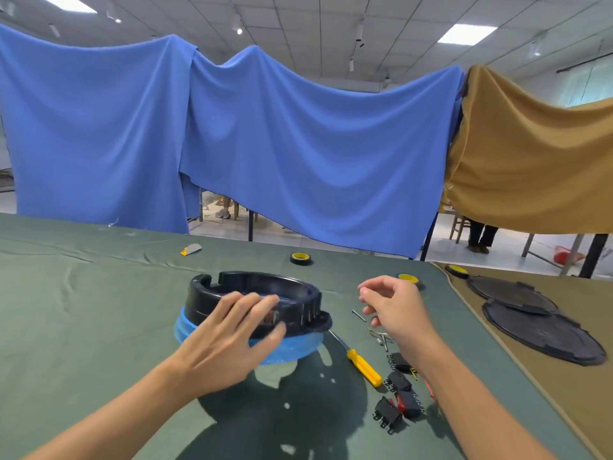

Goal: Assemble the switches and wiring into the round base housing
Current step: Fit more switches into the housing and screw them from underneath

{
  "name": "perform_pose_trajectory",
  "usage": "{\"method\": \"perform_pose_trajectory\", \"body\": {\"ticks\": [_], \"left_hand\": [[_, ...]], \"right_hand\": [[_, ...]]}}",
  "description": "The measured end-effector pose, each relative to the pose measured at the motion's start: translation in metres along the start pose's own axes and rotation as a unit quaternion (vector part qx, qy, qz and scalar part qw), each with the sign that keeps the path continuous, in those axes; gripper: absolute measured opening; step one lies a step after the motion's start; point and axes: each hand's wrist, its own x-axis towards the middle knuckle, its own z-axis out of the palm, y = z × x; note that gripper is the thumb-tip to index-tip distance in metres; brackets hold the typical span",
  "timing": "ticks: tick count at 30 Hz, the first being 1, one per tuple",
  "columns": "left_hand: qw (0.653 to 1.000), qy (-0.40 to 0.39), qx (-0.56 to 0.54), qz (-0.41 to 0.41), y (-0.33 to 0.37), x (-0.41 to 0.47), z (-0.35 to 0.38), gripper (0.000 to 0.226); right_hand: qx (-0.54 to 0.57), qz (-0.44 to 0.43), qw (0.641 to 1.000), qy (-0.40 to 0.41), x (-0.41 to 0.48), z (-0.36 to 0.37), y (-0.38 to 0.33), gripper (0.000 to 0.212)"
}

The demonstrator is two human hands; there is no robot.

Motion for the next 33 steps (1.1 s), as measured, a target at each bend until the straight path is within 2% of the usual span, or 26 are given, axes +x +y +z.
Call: {"method": "perform_pose_trajectory", "body": {"ticks": [3,8,12,16,19,21,23,25,26,30,33], "left_hand": [[0.997,-0.043,-0.045,0.053,0.009,-0.012,-0.002,0.036],[0.99,-0.078,-0.109,0.039,0.011,-0.022,-0.008,0.039],[0.988,-0.071,-0.134,0.034,0.015,-0.016,-0.011,0.032],[0.984,-0.045,-0.17,-0.015,0.016,0.006,-0.015,0.022],[0.976,-0.095,-0.172,-0.095,0.01,0.034,-0.009,0.027],[0.95,-0.184,-0.166,-0.19,0.002,0.055,0.008,0.025],[0.887,-0.261,-0.208,-0.318,-0.007,0.07,0.033,0.022],[0.822,-0.29,-0.283,-0.401,-0.008,0.075,0.055,0.032],[0.808,-0.291,-0.305,-0.411,-0.006,0.076,0.063,0.037],[0.831,-0.338,-0.306,-0.319,0.007,0.071,0.076,0.039],[0.824,-0.358,-0.322,-0.3,0.005,0.067,0.078,0.051]], "right_hand": [[-0.002,0.006,1.0,-0.013,-0.001,0.006,0.004,0.017],[-0.016,0.016,0.999,-0.026,-0.003,0.015,0.012,0.016],[-0.032,0.02,0.998,-0.046,-0.001,0.021,0.017,0.014],[-0.06,0.0,0.996,-0.062,0.007,0.025,0.018,0.014],[-0.103,-0.025,0.991,-0.081,0.019,0.03,0.016,0.015],[-0.131,-0.047,0.986,-0.094,0.028,0.034,0.012,0.015],[-0.168,-0.071,0.977,-0.111,0.037,0.04,0.009,0.015],[-0.207,-0.09,0.965,-0.133,0.046,0.046,0.007,0.017],[-0.226,-0.098,0.959,-0.143,0.051,0.049,0.006,0.019],[-0.278,-0.127,0.936,-0.173,0.064,0.058,0.004,0.019],[-0.299,-0.145,0.925,-0.182,0.07,0.062,0.006,0.015]]}}
